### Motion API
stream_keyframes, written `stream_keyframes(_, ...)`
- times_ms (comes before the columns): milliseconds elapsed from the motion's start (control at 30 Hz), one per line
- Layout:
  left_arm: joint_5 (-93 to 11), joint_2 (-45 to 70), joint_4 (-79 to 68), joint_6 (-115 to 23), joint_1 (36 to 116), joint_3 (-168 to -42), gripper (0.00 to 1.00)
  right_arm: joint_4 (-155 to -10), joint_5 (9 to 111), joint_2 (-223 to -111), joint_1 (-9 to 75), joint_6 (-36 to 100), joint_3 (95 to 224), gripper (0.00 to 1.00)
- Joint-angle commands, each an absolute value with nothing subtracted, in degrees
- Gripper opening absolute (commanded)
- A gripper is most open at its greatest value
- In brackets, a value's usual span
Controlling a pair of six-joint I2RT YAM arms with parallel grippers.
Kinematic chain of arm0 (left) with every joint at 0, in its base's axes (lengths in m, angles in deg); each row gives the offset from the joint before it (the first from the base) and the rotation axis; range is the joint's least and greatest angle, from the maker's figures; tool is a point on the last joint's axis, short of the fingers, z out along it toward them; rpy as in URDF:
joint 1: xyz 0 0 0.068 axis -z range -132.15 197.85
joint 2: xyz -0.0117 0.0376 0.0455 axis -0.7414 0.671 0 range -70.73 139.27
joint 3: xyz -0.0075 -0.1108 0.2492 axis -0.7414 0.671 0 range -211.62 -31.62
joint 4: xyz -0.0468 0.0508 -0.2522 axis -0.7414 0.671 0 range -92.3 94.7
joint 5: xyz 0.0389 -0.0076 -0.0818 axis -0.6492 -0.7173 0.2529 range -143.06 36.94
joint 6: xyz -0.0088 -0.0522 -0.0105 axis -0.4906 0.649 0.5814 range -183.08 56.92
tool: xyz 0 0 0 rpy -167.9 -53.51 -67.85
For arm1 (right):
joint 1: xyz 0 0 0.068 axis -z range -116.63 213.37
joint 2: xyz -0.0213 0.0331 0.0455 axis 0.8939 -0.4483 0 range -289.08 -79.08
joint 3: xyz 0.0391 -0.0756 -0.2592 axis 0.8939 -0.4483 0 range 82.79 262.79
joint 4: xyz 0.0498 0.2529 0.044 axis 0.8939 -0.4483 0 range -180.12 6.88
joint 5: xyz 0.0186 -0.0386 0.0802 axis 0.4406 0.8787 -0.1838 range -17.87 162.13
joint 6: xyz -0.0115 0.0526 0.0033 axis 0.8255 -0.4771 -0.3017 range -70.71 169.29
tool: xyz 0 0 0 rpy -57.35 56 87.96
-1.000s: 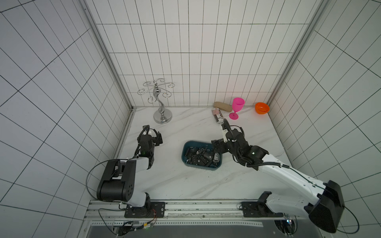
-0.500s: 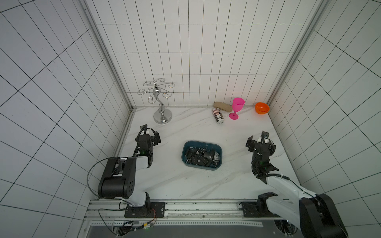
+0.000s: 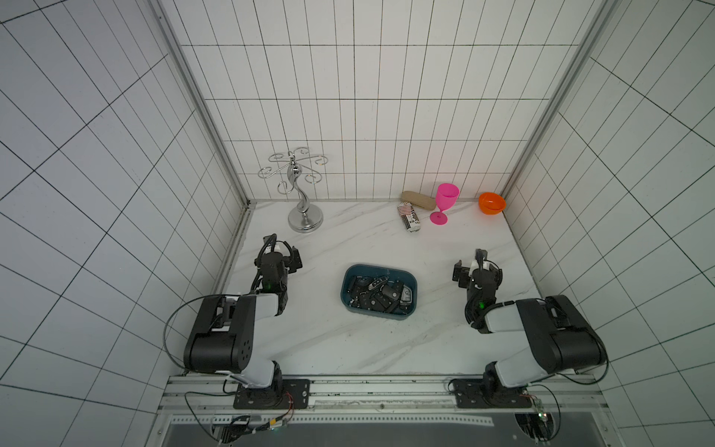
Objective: Place the car key into the storage box
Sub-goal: Reset both arms
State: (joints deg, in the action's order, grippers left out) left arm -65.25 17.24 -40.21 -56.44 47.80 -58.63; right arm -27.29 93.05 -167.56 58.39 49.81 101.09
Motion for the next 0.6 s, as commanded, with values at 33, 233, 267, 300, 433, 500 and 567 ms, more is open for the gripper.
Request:
stream_keyframes(33, -65.2, 18.1, -41.1, -56.3, 47.6, -60.0, 0.99, -28.4, 86.7, -169.0, 61.6, 47.1, 105.1, 0.99)
stream_keyframes(233, -62.7, 18.1, -41.7, -56.8, 47.1, -59.7, 0.99, -35.7, 86.7, -166.6, 62.2, 45.2, 106.4, 0.99)
stream_keyframes(267, -62.7, 18.1, -41.8, -56.9, 47.2, -59.6, 0.99, -32.6, 86.9, -167.5, 62.2, 45.7, 105.8, 0.99)
stream_keyframes(300, -62.5, 18.0, -42.0, -57.0, 47.2, -59.4, 0.99, -31.6, 87.1, -167.8, 62.2, 45.8, 105.6, 0.99)
stream_keyframes(433, -62.6, 18.0, -42.7, -57.4, 47.4, -59.1, 0.99, -32.6, 87.1, -167.5, 62.2, 45.6, 105.9, 0.99)
stream_keyframes(500, -62.5, 18.1, -42.7, -57.3, 47.4, -59.1, 0.99, -34.1, 87.0, -167.2, 62.1, 45.5, 106.2, 0.98)
stream_keyframes(567, -62.5, 18.2, -42.7, -57.2, 47.3, -59.1, 0.99, -33.4, 86.8, -167.6, 62.2, 45.5, 106.2, 0.99)
